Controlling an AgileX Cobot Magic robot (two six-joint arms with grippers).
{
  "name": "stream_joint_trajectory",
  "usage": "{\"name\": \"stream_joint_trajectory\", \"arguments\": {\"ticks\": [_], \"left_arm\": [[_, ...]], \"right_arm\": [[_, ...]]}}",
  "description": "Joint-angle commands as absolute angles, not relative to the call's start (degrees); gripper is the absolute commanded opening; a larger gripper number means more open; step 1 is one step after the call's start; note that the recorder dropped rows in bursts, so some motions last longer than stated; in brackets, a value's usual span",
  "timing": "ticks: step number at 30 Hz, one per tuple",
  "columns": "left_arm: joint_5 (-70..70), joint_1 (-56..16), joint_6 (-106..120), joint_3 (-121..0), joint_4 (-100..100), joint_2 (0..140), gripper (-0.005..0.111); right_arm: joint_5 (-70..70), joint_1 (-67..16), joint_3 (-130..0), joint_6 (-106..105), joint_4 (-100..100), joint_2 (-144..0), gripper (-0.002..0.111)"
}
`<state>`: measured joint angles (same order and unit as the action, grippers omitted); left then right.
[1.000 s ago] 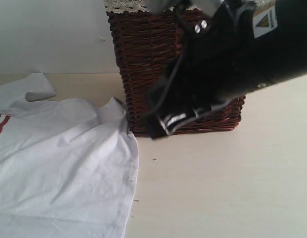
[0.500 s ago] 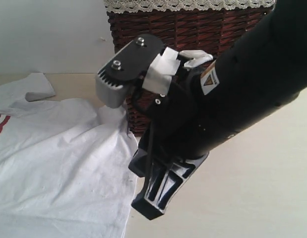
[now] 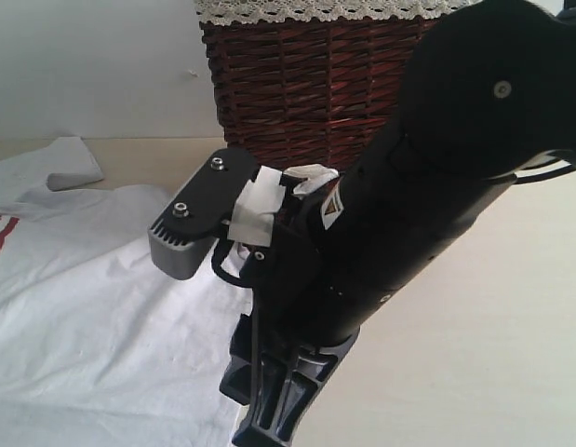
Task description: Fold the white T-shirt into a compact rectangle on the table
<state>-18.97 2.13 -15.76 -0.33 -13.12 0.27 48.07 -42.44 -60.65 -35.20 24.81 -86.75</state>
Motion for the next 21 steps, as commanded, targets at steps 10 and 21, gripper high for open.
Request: {"name": "stream_joint_trajectory", "arguments": {"ticks": [10, 21], "left_arm": [[2.0, 1.8, -13.8, -27.0, 0.0, 22.6, 0.000], [8.7, -4.2, 12.2, -41.4, 0.0, 56.3, 0.000]], "right_arm": [[48.1, -42.6, -61.0, -36.5, 25.3, -86.6, 0.036], [48.7, -42.6, -61.0, -39.4, 25.1, -86.6, 0.036]]}}
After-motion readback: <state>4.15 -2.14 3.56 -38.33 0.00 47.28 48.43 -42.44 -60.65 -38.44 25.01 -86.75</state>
